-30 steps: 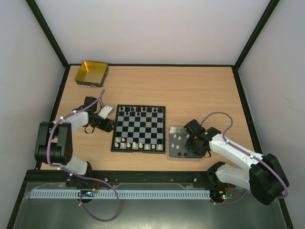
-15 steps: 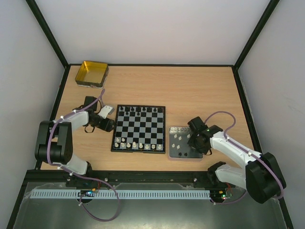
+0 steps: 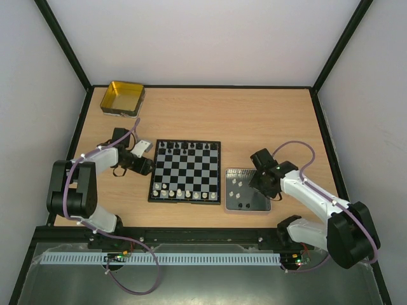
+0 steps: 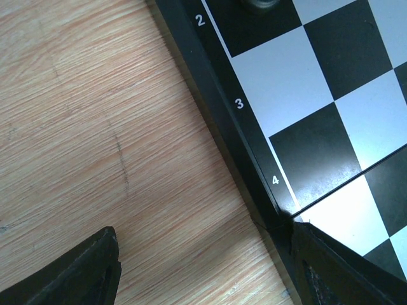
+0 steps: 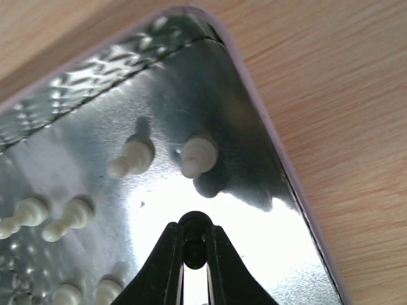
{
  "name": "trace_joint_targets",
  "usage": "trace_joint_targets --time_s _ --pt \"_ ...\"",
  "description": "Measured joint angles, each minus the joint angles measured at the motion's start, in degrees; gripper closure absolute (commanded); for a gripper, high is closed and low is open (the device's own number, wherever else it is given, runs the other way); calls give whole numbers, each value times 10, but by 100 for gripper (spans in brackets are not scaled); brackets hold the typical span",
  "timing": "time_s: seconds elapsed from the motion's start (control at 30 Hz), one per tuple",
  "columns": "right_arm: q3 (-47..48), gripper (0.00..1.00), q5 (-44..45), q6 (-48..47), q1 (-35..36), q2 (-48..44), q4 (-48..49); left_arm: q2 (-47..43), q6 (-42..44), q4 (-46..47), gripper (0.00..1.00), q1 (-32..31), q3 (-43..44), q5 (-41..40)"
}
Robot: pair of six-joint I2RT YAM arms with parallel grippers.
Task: Set up the chess pieces on the board
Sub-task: Pick up the chess piece from the storage box, then place the chess piece on the chessboard.
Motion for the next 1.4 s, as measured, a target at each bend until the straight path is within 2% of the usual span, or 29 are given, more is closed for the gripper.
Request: trace_joint_targets --time_s 0.23,0.37,0.6,0.8,1.07,1.4 --pt "49 95 -4 -25 0 6 -25 1 0 0 27 0 1 2" --pt "121 96 -13 -52 3 42 -44 1 0 0 27 0 1 3" --pt "334 97 -16 -114 28 189 -68 1 0 0 27 0 1 3" --pt "447 97 -18 -144 68 309 -68 0 0 2 27 0 1 -2" --pt "509 97 -31 -157 108 420 -69 0 -2 2 27 0 1 -5" --pt "611 97 -42 -165 119 497 -74 0 -2 2 27 0 1 -5"
